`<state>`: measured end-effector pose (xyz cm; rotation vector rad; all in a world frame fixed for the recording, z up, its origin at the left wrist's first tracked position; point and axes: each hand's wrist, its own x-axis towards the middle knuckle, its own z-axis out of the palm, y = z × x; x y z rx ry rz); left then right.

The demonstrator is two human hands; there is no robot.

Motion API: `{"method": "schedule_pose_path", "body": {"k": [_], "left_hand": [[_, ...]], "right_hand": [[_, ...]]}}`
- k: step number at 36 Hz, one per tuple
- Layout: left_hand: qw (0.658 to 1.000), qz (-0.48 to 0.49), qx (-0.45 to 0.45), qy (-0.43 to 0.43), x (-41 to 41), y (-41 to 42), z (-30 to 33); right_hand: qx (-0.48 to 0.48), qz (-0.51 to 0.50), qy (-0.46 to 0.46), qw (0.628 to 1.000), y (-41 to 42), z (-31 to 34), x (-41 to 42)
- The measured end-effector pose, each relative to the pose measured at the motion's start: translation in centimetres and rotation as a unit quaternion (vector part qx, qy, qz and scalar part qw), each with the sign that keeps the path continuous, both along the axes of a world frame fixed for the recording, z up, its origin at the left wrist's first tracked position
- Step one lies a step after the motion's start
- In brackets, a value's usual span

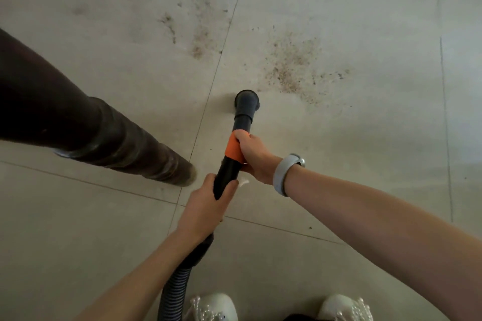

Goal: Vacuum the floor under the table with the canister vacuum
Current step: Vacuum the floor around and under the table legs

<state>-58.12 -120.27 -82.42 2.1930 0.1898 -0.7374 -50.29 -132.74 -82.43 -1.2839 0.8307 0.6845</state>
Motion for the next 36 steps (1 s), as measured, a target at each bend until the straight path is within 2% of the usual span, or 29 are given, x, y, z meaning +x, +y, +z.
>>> {"method": "schedule_pose_path", "body": {"k": [4,9,19,26,32,36], "left_hand": [[1.0,0.018,0.023,-0.01,-0.3,0.8,0.2],[1.0,-0.013,-0.012,0.0,0.2,-1.2,0.7],[0.984,-0.162,-0.05,0.047,0.5,-6.3,0.8],[0.967,-0.255,-0.023,0.015,3.8,-9.5,1.3],[0.972,-0.233,-0.033,0.011,5.9,-11.2,1.6],[0.978,-0.211,-0.004,0.01,4.7,-8.9,1.6]], "right_hand": [[0.033,0.003,0.001,0.999,1.3,0.4,0.1],[0.033,-0.034,-0.014,0.999,-0.4,0.7,-0.5],[-0.026,-0.177,0.008,0.984,-7.4,0.5,-4.2],[-0.036,-0.259,0.002,0.965,-10.6,0.8,-3.6],[-0.066,-0.258,-0.012,0.964,-11.8,1.2,-0.4],[-0.023,-0.216,-0.012,0.976,-10.9,1.2,0.2]]}}
